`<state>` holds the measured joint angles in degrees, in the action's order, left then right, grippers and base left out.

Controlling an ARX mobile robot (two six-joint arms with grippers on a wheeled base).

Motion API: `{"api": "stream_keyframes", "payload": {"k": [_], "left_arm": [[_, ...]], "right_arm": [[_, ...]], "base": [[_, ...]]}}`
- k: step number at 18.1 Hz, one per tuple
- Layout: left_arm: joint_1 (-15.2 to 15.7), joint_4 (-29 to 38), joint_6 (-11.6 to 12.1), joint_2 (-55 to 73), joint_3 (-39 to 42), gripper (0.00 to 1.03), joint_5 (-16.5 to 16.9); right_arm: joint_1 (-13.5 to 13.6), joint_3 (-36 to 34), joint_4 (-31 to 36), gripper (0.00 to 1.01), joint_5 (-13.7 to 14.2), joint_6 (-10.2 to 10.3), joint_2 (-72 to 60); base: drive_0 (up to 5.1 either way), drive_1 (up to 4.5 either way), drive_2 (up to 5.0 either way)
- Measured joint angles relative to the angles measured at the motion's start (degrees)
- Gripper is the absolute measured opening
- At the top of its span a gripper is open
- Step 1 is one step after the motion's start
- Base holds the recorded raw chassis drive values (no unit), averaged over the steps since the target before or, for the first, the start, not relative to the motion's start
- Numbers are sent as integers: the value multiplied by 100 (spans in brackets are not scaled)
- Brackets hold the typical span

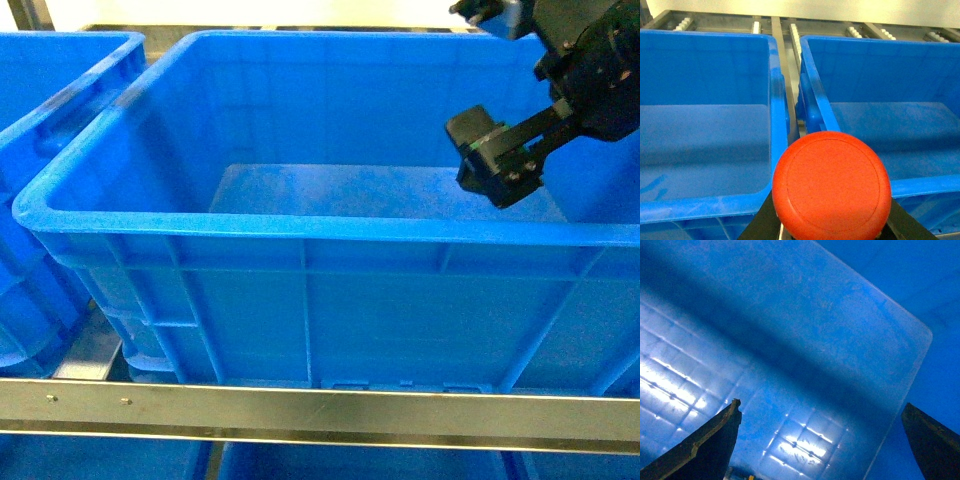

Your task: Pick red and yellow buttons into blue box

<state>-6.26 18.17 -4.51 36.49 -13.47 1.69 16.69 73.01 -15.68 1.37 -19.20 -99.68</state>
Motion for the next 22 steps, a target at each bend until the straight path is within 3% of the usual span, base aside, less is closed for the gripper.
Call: {"api": "stream_keyframes", "payload": {"k": [4, 6, 8, 10, 12, 17, 20, 21, 22], "left_arm": [[0, -4, 0, 0, 0, 25, 0], [0, -9, 0, 0, 0, 25, -2], [0, -2, 0, 0, 0, 25, -2], [0, -2, 0, 0, 0, 25, -2], [0, -2, 0, 0, 0, 25, -2], [0, -9, 0, 0, 0, 25, 0], [0, -2, 0, -2, 0, 25, -2], [0, -2, 0, 0, 0, 25, -2], [0, -2, 0, -2, 0, 25, 0]], "right_arm": [[-468, -264, 319, 98, -708, -35, 835], [-857, -549, 656, 98, -1119, 105, 1274], [-1311, -1397, 1237, 98, -1412, 321, 1897], [-1604, -2085, 1860, 98, -1445, 376, 2406], [-1853, -2868, 2852, 98, -1685, 675, 3067], [-2096, -4612, 5031, 98, -1215, 1102, 4572], [-2009, -5539, 5386, 98, -717, 1379, 5528], [-1834, -5936, 5587, 98, -332, 1438, 5882], [-1698, -6089, 5429, 98, -170, 1486, 6116]], "base": [[0, 0, 0], [0, 0, 0], [0, 0, 0], [0, 0, 0], [0, 0, 0], [0, 0, 0], [0, 0, 0], [0, 0, 0], [0, 0, 0]]}}
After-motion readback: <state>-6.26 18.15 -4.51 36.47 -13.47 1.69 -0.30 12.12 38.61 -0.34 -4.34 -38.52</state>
